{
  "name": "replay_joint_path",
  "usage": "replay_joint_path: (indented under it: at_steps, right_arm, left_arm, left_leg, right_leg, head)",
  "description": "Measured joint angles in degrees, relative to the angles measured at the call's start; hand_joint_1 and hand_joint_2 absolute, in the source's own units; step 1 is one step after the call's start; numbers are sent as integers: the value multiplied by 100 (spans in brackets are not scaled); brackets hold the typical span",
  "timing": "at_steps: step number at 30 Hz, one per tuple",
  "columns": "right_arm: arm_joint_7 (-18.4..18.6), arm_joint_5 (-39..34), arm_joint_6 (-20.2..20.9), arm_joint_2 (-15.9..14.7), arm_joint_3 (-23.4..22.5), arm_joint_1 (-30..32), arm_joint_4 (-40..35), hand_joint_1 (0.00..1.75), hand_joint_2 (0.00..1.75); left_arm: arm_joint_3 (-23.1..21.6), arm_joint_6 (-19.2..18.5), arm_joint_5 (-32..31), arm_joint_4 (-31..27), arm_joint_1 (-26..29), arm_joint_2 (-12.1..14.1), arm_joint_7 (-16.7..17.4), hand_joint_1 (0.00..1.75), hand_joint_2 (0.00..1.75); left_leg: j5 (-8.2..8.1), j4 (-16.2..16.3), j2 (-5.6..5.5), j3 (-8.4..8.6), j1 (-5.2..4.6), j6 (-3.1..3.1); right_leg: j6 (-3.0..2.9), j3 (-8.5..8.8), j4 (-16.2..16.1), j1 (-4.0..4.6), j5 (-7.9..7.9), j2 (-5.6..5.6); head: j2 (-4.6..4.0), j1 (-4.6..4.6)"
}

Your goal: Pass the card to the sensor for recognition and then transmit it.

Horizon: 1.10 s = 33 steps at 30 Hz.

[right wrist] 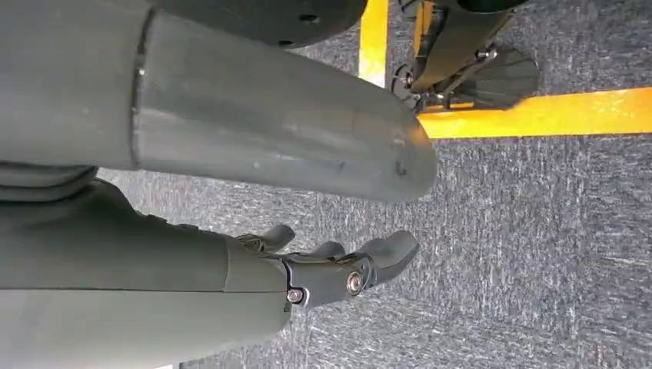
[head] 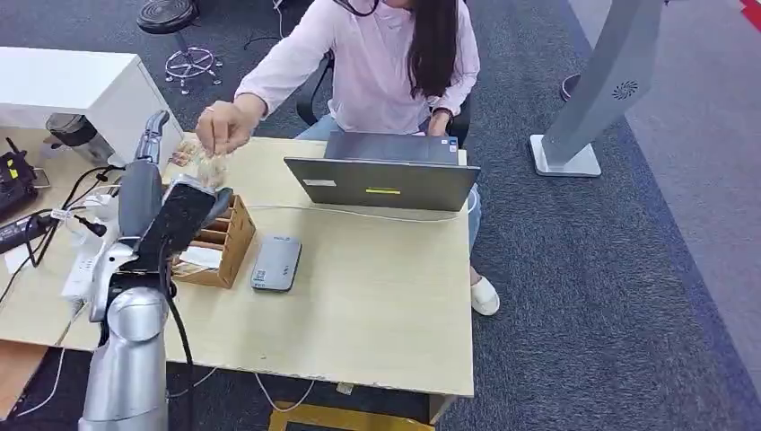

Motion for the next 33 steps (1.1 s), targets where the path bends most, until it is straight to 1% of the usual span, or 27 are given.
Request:
replay_joint_path:
  at_steps: [7, 10, 13, 19, 22, 24, 26, 29, 33]
  right_arm:
    - [35, 151, 92, 0, 125, -9, 9, 0, 0]
    - [37, 221, 120, 0, 175, -12, 15, 0, 0]
    - [53, 267, 138, 0, 190, -6, 20, 0, 0]
    - [63, 396, 205, 0, 291, -28, 26, 0, 0]
    - [72, 459, 229, 0, 312, -27, 28, 0, 0]
    - [76, 509, 256, 0, 359, -36, 37, 0, 0]
    - [77, 538, 284, -2, 395, -39, 39, 0, 0]
    - [79, 581, 288, -2, 413, -32, 48, 0, 0]
    - [79, 644, 312, -2, 461, -44, 52, 0, 0]
  left_arm:
    - [-468, 164, -1032, 724, -427, 437, 612, 0, 175]
    - [-675, 230, -1497, 1051, -606, 662, 887, 0, 175]
    - [-726, 291, -1733, 1141, -656, 739, 1016, 0, 175]
    - [-1018, 439, -2498, 1790, -1012, 1086, 1421, 0, 175]
    - [-1077, 549, -2878, 2022, -1109, 1234, 1613, 0, 175]
    - [-1147, 614, -3115, 2310, -1256, 1344, 1729, 0, 175]
    - [-1191, 689, -3311, 2546, -1366, 1445, 1818, 0, 175]
    - [-1191, 795, -3489, 2672, -1407, 1516, 1871, 0, 175]
    - [-1254, 922, -3829, 3095, -1608, 1668, 2027, 0, 175]
  left_leg:
    - [1, 0, 0, 0, 1, 0]
    - [1, 0, 0, -1, 1, -1]
    - [1, 1, 3, -1, 0, 0]
    - [1, 1, 6, -1, 0, -1]
    - [1, 1, 7, -1, 1, -1]
    - [3, 1, 3, -2, 2, -4]
    - [3, 1, 6, -1, 2, -4]
    - [3, 1, 4, -2, 2, -4]
    - [3, 1, 10, -1, 2, -4]
  right_leg:
    - [-1, 0, 2, 0, 0, 1]
    - [-2, 2, 5, 0, 2, 1]
    - [-2, -3, 6, 0, 2, 5]
    - [-4, -2, 6, 0, 3, 5]
    - [-6, -3, 6, 0, 4, 7]
    - [-6, -3, 6, 1, 4, 6]
    - [-6, -2, 8, 1, 4, 8]
    - [-6, -3, 8, 3, 4, 6]
    - [-6, -3, 8, 3, 5, 10]
  head:
    - [0, 0]
    - [0, 2]
    - [0, 2]
    - [0, 2]
    - [0, 2]
    - [0, 2]
    - [0, 2]
    - [0, 4]
    - [0, 0]
